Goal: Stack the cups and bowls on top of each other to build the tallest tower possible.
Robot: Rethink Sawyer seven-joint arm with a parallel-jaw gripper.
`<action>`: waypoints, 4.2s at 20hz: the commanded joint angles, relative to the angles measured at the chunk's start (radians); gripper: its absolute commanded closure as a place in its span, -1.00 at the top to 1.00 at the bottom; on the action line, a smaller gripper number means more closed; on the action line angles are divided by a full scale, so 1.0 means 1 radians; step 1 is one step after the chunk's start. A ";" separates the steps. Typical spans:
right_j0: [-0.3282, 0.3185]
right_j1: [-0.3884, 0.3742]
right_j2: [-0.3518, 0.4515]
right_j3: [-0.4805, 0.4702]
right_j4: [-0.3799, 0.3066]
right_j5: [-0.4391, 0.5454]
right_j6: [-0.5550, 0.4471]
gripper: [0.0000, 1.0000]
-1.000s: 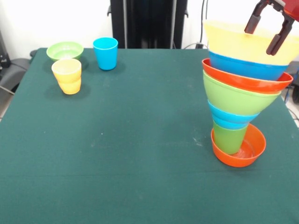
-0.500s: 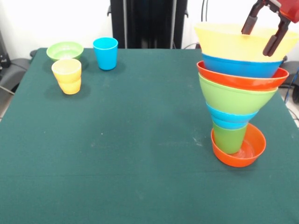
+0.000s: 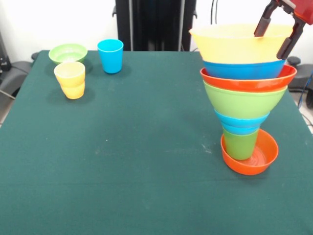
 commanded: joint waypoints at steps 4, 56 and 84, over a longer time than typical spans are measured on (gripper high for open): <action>-0.021 0.005 0.140 0.027 -0.052 -0.015 -0.058 1.00; -0.067 -0.007 0.212 0.068 -0.105 -0.113 -0.134 1.00; -0.081 -0.031 0.204 0.029 -0.106 0.028 -0.147 1.00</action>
